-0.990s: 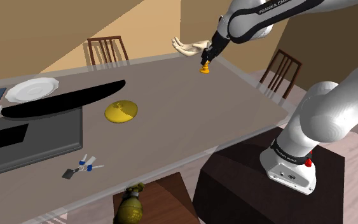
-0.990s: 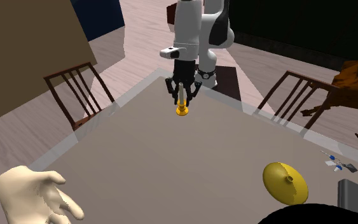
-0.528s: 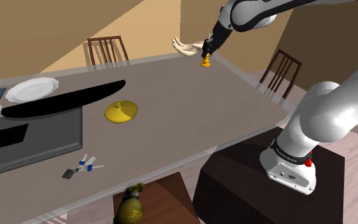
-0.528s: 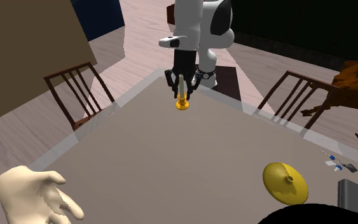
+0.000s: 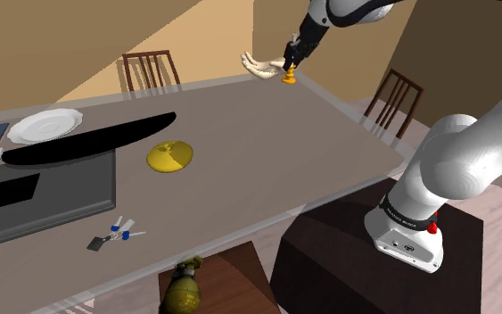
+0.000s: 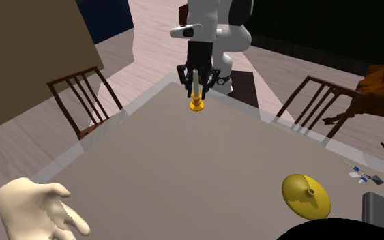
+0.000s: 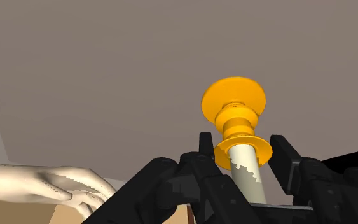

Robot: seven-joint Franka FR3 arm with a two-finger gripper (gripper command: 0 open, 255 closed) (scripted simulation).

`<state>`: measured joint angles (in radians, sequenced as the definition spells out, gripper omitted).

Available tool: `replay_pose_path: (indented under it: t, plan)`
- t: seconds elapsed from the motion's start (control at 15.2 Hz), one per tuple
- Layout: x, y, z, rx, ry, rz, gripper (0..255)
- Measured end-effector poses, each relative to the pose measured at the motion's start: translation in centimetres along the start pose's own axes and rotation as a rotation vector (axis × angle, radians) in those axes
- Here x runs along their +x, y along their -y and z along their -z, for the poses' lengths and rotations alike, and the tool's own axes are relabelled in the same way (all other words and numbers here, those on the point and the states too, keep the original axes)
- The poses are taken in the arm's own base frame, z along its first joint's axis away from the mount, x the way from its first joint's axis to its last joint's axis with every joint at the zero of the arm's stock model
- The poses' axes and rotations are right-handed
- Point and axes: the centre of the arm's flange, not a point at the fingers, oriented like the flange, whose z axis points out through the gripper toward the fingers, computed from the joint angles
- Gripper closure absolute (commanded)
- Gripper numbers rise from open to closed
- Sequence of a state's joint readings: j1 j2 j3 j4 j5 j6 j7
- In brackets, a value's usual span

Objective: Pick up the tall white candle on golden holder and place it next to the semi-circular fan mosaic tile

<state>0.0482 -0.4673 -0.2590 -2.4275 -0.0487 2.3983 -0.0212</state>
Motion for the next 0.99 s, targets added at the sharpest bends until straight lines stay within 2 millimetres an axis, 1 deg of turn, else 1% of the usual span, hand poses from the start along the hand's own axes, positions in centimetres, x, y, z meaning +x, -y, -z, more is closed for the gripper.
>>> replay_pose_path:
  t: [0.07, 0.2, 0.26, 0.33, 0.46, 0.66, 0.86, 0.99]
  plan:
    - [0.6, 0.7, -0.1, 0.0, 0.001, 0.0, 255]
    - [1.5, 2.7, -0.9, 0.0, 0.001, 0.001, 255]
    - [2.3, 3.9, -0.9, -0.001, 0.001, 0.001, 255]
    - [3.0, 5.0, -1.7, 0.0, 0.001, 0.001, 255]
    - [4.1, 7.1, -2.2, -0.001, 0.001, 0.001, 255]
    - [6.2, 10.5, -3.1, -0.001, 0.001, 0.001, 255]
    - [8.2, 14.1, -4.4, 0.0, 0.001, 0.001, 255]
    - [9.5, 15.8, -5.0, 0.0, 0.001, 0.001, 255]
